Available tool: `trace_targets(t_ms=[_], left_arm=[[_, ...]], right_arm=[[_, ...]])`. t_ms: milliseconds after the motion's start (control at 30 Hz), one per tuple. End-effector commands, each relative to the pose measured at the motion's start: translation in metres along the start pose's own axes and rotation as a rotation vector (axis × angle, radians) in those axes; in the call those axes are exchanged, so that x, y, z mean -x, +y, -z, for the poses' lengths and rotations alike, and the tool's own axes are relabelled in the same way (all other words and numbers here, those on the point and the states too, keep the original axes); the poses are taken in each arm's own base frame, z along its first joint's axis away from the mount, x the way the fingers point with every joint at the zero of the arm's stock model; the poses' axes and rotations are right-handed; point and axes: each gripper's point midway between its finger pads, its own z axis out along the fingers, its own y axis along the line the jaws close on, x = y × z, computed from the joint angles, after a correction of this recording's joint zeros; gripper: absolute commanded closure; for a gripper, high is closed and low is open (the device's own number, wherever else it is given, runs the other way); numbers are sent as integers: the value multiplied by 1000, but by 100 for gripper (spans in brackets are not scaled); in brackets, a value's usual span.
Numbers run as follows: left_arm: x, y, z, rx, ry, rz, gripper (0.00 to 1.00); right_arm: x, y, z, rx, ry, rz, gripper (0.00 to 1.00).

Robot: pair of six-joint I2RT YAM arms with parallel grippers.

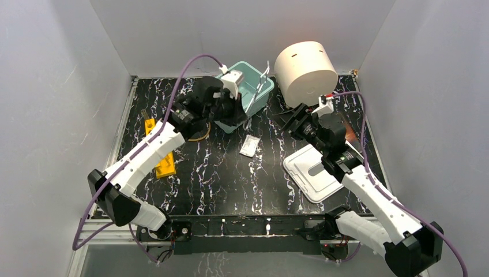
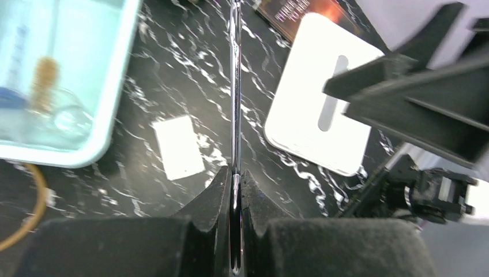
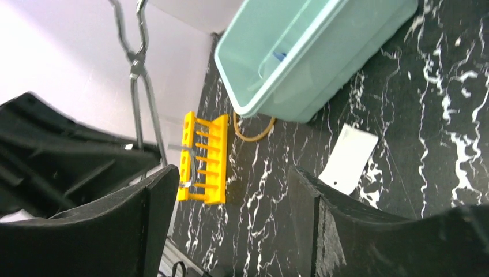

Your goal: Organize the chemistry lab equipment

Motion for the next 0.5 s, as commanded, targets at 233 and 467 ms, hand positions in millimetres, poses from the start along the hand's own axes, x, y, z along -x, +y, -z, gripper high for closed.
trace_targets(t_ms=[233, 467], left_arm=[[40, 71, -12, 92, 15, -120, 100], [43, 119, -36, 171, 79, -181, 100]], right_arm=[[54, 36, -12, 13, -105, 210, 23], [37, 8, -32, -68, -2, 322, 25]])
